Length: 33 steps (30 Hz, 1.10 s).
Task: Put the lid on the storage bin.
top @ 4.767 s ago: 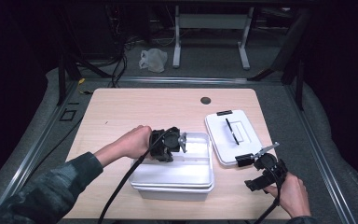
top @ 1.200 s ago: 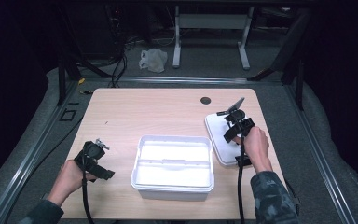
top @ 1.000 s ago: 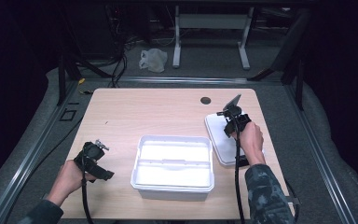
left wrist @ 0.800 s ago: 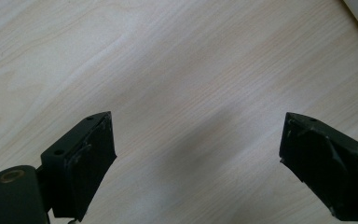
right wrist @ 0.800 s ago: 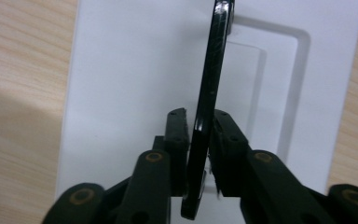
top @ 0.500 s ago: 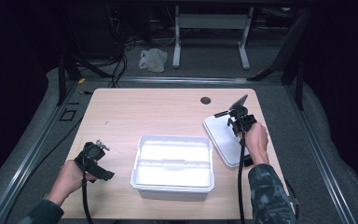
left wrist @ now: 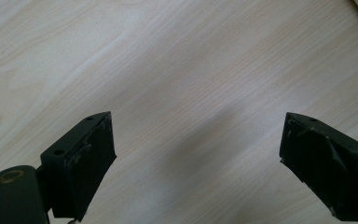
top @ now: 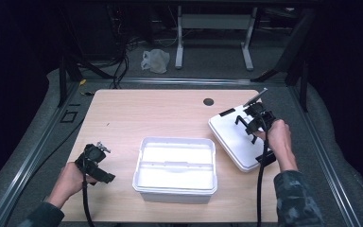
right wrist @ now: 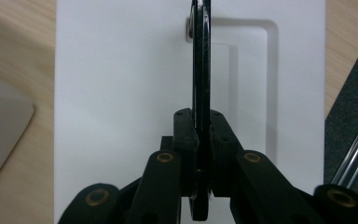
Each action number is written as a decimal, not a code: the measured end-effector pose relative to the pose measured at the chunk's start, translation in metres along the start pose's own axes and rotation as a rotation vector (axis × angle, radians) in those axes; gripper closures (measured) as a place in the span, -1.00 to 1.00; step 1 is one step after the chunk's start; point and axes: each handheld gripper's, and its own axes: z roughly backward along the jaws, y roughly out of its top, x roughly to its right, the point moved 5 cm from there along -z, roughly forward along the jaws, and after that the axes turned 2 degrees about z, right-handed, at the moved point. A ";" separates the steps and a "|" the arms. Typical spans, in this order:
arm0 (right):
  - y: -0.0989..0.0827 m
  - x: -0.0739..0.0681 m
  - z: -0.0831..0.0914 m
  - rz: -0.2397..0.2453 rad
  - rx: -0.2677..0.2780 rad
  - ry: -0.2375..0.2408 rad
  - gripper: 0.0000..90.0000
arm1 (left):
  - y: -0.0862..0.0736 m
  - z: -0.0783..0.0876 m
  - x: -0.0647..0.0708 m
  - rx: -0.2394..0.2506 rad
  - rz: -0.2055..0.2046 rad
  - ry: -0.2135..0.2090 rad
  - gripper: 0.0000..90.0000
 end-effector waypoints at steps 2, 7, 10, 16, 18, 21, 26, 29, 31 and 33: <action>-0.005 -0.002 0.014 0.018 0.014 0.003 0.88 | 0.000 0.000 0.000 -0.002 -0.002 0.002 -0.77; -0.019 -0.009 0.055 0.072 0.054 -0.009 0.88 | 0.000 -0.001 -0.001 -0.006 0.001 0.002 -0.78; -0.024 -0.015 0.074 0.114 0.074 -0.009 0.88 | 0.000 -0.003 -0.003 -0.013 0.004 0.000 -0.79; -0.027 -0.030 0.101 0.191 0.130 0.021 0.89 | 0.000 -0.004 -0.003 -0.017 0.005 -0.002 -0.88; -0.026 -0.040 0.110 0.237 0.139 0.029 0.89 | 0.000 -0.005 -0.003 -0.023 0.002 -0.005 -0.91; -0.020 -0.058 0.120 0.321 0.174 0.048 0.88 | 0.001 -0.007 -0.003 -0.023 0.002 -0.008 -0.95; -0.009 -0.091 0.131 0.445 0.196 0.123 0.89 | 0.001 -0.007 -0.003 -0.029 -0.005 -0.011 -1.00; 0.004 -0.119 0.130 0.542 0.186 0.162 0.88 | 0.001 -0.008 -0.001 -0.031 -0.015 -0.013 -1.00; 0.011 -0.136 0.127 0.589 0.182 0.182 0.88 | 0.001 -0.008 -0.002 -0.028 -0.016 -0.012 -1.00; 0.013 -0.141 0.126 0.610 0.179 0.187 0.89 | 0.001 -0.008 -0.002 -0.029 -0.014 -0.011 -1.00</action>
